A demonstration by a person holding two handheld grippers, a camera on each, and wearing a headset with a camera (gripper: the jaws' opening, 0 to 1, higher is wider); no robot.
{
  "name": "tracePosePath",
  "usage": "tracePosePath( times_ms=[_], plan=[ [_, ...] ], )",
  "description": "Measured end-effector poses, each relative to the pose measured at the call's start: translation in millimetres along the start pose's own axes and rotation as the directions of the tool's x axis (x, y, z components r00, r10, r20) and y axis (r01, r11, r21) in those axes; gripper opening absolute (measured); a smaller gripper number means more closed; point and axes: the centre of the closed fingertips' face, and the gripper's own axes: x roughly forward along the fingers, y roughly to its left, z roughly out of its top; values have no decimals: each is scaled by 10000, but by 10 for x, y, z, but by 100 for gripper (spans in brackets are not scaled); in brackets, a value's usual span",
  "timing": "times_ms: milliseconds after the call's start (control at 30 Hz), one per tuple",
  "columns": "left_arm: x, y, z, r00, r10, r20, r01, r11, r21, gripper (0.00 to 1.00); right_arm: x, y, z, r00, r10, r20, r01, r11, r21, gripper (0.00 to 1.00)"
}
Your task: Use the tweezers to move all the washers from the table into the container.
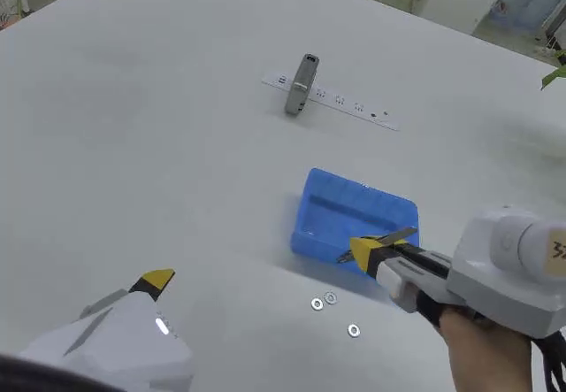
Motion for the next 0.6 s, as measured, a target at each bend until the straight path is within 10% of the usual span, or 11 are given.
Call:
tracePosePath(
  times_ms=[200, 600],
  plan=[
    [2, 2, 1, 10000, 21, -14, -21, 10000, 21, 94, 130, 20, -326, 9972, -156, -728, 132, 9993, -336, 5],
    [15, -8, -6, 10000, -4, -22, 3, 10000, -53, 99, 270, -49, -490, 9926, -410, -1145, 360, 9983, -460, 5]
  ],
)
